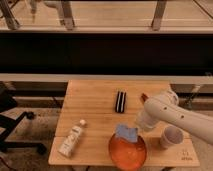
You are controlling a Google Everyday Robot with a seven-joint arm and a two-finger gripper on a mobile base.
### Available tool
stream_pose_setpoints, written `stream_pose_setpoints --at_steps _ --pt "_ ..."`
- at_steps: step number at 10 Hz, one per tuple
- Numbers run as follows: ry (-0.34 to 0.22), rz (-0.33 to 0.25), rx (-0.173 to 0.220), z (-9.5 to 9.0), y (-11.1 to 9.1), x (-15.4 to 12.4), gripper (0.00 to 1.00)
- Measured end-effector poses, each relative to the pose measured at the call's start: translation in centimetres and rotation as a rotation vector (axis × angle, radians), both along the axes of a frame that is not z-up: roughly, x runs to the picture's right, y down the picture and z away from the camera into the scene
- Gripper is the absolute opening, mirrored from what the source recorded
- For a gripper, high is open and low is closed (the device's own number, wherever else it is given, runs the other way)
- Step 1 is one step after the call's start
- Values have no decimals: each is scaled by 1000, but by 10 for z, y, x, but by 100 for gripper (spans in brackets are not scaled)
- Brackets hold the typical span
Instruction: Place the white sponge in the ceramic bowl
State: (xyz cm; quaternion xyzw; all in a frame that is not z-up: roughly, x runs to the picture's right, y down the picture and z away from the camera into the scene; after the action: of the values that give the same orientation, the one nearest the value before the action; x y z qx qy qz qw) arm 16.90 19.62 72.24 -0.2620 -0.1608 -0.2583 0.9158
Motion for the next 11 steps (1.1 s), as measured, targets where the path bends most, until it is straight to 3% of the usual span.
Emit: stream_pose_setpoints --at_steps 11 --pt "-2 -40 -11 4 -3 2 1"
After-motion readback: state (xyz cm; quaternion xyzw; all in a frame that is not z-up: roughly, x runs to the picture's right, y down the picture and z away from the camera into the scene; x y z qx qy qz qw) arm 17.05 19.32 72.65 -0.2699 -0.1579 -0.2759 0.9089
